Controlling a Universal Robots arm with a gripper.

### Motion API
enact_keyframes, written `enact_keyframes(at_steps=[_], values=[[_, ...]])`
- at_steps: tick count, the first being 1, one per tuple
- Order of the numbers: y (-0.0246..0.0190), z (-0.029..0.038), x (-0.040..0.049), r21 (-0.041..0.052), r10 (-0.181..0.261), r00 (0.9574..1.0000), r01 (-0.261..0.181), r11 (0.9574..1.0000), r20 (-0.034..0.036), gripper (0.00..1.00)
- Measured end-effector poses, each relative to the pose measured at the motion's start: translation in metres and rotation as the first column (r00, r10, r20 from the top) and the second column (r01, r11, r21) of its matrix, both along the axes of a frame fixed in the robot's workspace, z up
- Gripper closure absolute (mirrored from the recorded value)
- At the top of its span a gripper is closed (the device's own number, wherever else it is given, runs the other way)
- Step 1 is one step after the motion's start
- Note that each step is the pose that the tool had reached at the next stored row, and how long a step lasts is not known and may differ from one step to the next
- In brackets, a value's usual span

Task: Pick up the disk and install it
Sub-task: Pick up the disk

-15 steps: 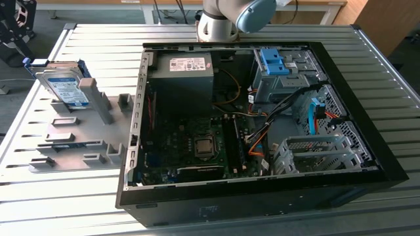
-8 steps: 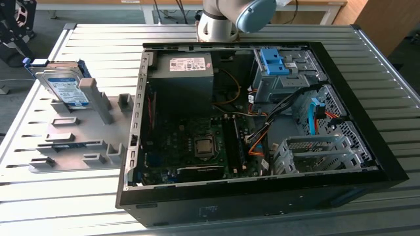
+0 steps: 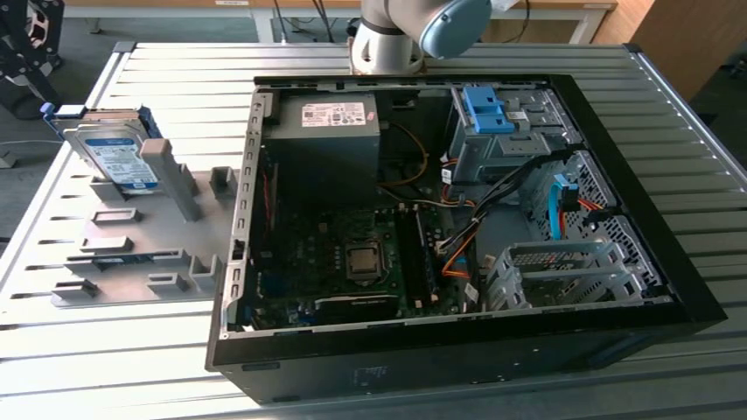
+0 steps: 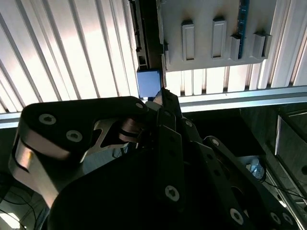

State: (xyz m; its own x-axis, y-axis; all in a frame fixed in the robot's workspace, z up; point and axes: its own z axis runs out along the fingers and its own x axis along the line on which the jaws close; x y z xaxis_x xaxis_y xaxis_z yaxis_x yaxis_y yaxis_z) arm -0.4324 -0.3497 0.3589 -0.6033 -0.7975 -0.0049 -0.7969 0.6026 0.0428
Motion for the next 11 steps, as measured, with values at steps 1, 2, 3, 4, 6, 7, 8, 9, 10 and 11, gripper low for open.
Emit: enact_keyframes(at_steps=[1,2,3,4,6,7,8,9,10,11], values=[[0.0,0.0,0.0,0.0,0.003,1.0,-0.003,1.0,0.0,0.89],[0.0,0.0,0.0,0.0,0.006,1.0,-0.006,1.0,0.0,0.89],[0.0,0.0,0.0,0.0,0.009,1.0,-0.009,1.0,0.0,0.89],[0.0,0.0,0.0,0.0,0.012,0.9999,-0.012,0.9999,0.0,0.89],[0.0,0.0,0.0,0.0,0.017,0.9999,-0.017,0.9999,-0.0001,0.89],[0.0,0.0001,0.0,0.0,0.019,0.9998,-0.019,0.9998,-0.0001,0.89],[0.0,0.0,0.0,0.0,0.02,0.9998,-0.02,0.9998,-0.0001,0.89],[0.0,0.0,0.0,0.0,0.022,0.9998,-0.022,0.9998,0.0,0.89],[0.0,0.0,0.0,0.0,0.022,0.9998,-0.022,0.9998,0.0,0.89],[0.0,0.0,0.0,0.0,0.023,0.9997,-0.023,0.9997,-0.0001,0.89]])
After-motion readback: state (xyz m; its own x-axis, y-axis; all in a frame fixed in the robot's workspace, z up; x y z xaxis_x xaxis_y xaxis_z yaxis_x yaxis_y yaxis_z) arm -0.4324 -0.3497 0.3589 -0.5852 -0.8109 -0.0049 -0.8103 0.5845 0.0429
